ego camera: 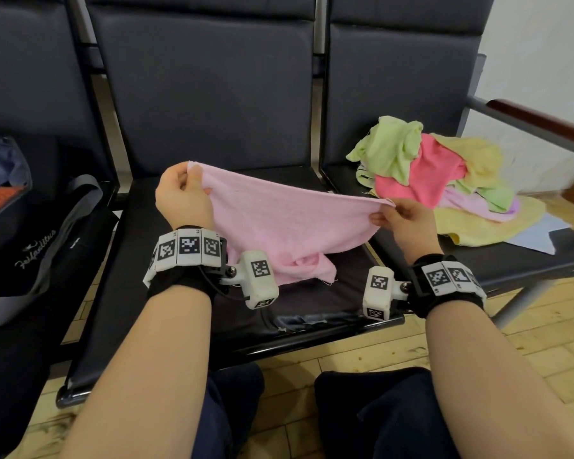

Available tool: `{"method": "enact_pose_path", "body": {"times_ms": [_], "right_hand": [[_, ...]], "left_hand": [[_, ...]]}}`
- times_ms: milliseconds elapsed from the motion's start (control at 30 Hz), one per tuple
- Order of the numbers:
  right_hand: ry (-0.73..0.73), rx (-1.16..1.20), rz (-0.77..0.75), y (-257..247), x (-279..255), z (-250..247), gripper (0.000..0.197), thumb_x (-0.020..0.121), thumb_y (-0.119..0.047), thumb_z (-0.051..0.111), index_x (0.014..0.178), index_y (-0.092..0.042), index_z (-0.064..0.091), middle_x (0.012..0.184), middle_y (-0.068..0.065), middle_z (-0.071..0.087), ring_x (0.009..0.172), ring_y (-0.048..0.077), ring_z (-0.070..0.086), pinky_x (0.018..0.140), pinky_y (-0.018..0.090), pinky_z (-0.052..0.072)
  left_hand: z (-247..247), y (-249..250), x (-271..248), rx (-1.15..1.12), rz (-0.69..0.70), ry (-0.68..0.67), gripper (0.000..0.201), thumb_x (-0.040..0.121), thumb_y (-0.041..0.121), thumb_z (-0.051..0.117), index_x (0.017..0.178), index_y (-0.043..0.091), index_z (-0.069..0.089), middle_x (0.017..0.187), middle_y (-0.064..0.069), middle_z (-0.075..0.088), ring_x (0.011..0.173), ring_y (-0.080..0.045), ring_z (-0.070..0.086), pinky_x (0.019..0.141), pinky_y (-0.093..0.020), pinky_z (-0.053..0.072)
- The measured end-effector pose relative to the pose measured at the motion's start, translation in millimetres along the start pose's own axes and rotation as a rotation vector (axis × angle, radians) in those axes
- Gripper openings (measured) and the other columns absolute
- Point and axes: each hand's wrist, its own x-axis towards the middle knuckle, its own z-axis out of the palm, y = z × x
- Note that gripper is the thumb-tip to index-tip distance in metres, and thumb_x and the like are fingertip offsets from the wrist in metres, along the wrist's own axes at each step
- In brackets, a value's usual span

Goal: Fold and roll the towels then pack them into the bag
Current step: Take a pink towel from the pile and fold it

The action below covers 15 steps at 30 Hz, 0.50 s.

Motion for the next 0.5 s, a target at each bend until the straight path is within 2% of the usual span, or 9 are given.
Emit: {"method": "enact_pose_path", "body": {"times_ms": [67,133,233,333,400,500], "right_hand": [[0.063,0.046,0.009,-2,-1,-1,0.012,0.092,0.003,0.055,0.094,0.002,0.066,0.072,0.008,0.068,0.064,0.014,0.069,0.074,0.024,0.058],[0.134,0.105,0.021,-7,-2,-2,0.01,0.09,0.005,0.058,0.091,0.001,0.066,0.073,0.013,0.066,0.061,0.013,0.068,0.07,0.022,0.058],[0.202,0.171,0.04,-12,-1,-3,0.009,0.088,0.007,0.061,0.085,-0.001,0.066,0.072,0.014,0.064,0.058,0.012,0.067,0.069,0.023,0.058],[0.233,0.217,0.051,-19,-2,-4,0.01,0.088,0.006,0.061,0.085,-0.003,0.065,0.073,0.012,0.065,0.057,0.012,0.067,0.067,0.023,0.058],[0.269,0.244,0.051,-23,-3,-6,0.006,0.088,0.004,0.062,0.091,0.0,0.065,0.073,0.011,0.065,0.056,0.011,0.067,0.066,0.022,0.057],[0.365,0.33,0.045,-36,-7,-9,0.022,0.089,0.002,0.062,0.11,0.007,0.06,0.081,0.01,0.065,0.059,0.01,0.067,0.071,0.024,0.058]], "left_hand": [[1,1,0,-0.016,-0.012,-0.01,0.02,0.094,0.014,0.054,0.109,0.006,0.065,0.099,-0.003,0.064,0.097,-0.023,0.065,0.081,-0.037,0.057],[2,2,-2,-0.032,-0.016,-0.021,0.021,0.094,0.013,0.054,0.11,0.005,0.065,0.101,-0.005,0.064,0.097,-0.022,0.064,0.081,-0.035,0.057],[4,5,-5,-0.055,-0.012,-0.044,0.021,0.095,0.011,0.054,0.112,0.003,0.064,0.103,-0.007,0.064,0.096,-0.02,0.063,0.076,-0.028,0.057],[5,10,-6,-0.08,0.003,-0.065,0.021,0.095,0.012,0.055,0.111,0.003,0.065,0.102,-0.008,0.065,0.093,-0.019,0.063,0.074,-0.025,0.057],[6,14,-6,-0.123,-0.004,-0.071,0.02,0.094,0.011,0.055,0.11,0.003,0.065,0.099,-0.005,0.065,0.091,-0.016,0.063,0.073,-0.023,0.056],[5,28,-12,-0.178,-0.013,-0.098,0.017,0.094,0.011,0.056,0.108,0.006,0.065,0.094,0.002,0.064,0.087,-0.011,0.063,0.075,-0.022,0.056]]}}
